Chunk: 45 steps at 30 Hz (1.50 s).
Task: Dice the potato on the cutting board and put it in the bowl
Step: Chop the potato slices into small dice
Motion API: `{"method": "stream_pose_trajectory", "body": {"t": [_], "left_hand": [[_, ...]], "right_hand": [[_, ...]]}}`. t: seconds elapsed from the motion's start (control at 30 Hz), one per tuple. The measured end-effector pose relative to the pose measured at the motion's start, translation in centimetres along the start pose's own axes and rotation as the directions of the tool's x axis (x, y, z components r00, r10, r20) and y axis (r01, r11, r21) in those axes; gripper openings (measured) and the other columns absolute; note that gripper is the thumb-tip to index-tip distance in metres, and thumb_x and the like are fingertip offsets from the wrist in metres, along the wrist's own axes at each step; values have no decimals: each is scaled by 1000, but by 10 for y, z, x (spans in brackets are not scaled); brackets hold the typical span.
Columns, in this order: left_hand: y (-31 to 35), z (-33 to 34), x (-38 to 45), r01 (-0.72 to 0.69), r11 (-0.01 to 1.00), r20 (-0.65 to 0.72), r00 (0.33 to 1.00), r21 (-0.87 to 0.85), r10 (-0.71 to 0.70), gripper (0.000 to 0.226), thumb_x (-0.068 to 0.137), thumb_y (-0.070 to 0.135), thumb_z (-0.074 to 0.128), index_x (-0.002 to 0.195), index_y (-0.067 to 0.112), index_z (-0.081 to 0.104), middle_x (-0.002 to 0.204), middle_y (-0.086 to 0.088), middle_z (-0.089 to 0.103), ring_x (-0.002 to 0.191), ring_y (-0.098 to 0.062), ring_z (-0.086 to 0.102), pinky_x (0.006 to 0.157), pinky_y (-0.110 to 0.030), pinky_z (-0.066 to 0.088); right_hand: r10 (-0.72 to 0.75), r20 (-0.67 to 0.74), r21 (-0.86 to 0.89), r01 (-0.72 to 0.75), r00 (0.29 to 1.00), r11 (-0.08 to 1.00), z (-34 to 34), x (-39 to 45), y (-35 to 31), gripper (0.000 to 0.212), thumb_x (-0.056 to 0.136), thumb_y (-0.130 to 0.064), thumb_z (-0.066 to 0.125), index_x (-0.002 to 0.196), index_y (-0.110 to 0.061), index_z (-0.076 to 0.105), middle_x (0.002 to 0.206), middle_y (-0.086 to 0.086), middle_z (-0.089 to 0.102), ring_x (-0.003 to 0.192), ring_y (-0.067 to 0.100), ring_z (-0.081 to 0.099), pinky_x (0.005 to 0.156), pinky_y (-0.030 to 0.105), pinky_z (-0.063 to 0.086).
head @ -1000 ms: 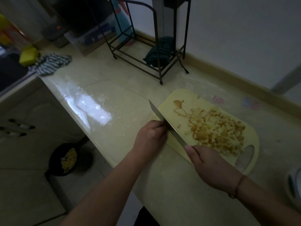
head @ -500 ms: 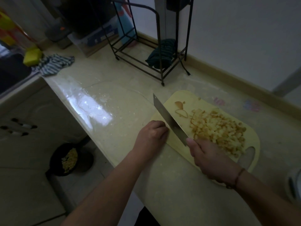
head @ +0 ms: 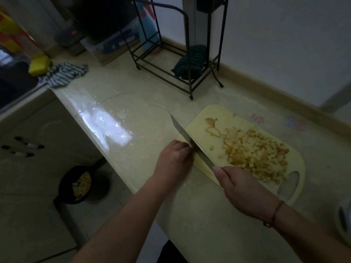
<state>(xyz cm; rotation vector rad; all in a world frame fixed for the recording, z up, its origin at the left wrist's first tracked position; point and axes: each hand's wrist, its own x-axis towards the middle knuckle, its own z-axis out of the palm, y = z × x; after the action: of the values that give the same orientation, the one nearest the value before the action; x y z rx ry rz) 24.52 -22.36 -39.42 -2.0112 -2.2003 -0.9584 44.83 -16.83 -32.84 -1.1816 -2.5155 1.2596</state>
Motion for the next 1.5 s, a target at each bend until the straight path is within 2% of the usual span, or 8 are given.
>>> {"method": "stream_pose_trajectory", "body": {"t": [0.37, 0.63, 1.0, 1.1, 1.2, 1.27, 1.37, 1.5], "left_hand": [[-4, -3, 2, -31, 999, 24, 999, -10, 31, 15, 85, 13, 66, 93, 8, 79, 87, -4, 74, 73, -25, 63, 66, -32, 49], [3, 4, 9, -21, 1000, 36, 999, -8, 21, 11, 83, 15, 69, 85, 10, 78, 85, 0, 75, 74, -23, 66, 66, -30, 51], [44, 25, 44, -145, 980, 195, 966, -135, 169, 14, 82, 11, 69, 93, 10, 78, 91, -3, 76, 79, -24, 67, 73, -26, 46], [33, 6, 49, -95, 981, 154, 981, -171, 121, 22, 81, 14, 58, 89, 6, 77, 93, -7, 75, 86, -23, 68, 75, -30, 52], [23, -19, 56, 66, 963, -134, 986, -260, -104, 28, 70, 8, 42, 76, 3, 69, 87, -9, 65, 86, -22, 60, 74, -28, 49], [26, -34, 65, 21, 962, -208, 975, -274, -80, 25, 68, 3, 42, 77, 0, 65, 88, -11, 59, 86, -26, 57, 76, -28, 46], [41, -45, 77, -207, 947, -22, 978, -244, 208, 24, 72, 11, 51, 87, 3, 69, 94, -10, 63, 90, -26, 56, 79, -31, 44], [55, -37, 80, -352, 923, 387, 839, -154, 384, 31, 84, 40, 51, 93, 21, 74, 100, 4, 69, 99, -21, 59, 89, -33, 38]], "right_hand": [[10, 23, -60, -9, 1000, 998, 7, 20, -10, 46, 101, -45, 32, 62, -23, 42, 61, -5, 48, 64, 17, 48, 64, 30, 30], [170, -21, 207, -162, 985, 965, -19, -12, 20, 52, 84, -61, 27, 62, -18, 42, 47, -5, 39, 38, 5, 37, 49, 24, 26], [245, -113, 364, -190, 963, 912, -37, -37, 24, 51, 83, -61, 34, 61, -16, 45, 48, -5, 40, 41, 3, 36, 50, 25, 29], [212, -153, 221, -176, 965, 959, -46, -45, 19, 54, 86, -59, 35, 63, -12, 47, 53, -4, 44, 48, 6, 44, 50, 22, 31], [177, -166, -19, -183, 970, 983, -47, -51, 12, 48, 90, -62, 34, 67, -23, 47, 59, -4, 49, 55, 9, 47, 55, 27, 34], [172, -160, -217, -204, 972, 954, -46, -55, 2, 39, 95, -60, 33, 77, -27, 45, 71, -6, 55, 63, 8, 51, 56, 29, 33], [197, -164, -437, -250, 967, 864, -41, -58, -10, 42, 98, -58, 29, 106, -24, 52, 98, 0, 67, 90, 20, 64, 74, 36, 43], [276, -172, -521, -325, 946, 789, -38, -57, -18, 47, 98, -60, 26, 111, -23, 51, 102, 2, 69, 92, 23, 65, 90, 41, 43]]}}
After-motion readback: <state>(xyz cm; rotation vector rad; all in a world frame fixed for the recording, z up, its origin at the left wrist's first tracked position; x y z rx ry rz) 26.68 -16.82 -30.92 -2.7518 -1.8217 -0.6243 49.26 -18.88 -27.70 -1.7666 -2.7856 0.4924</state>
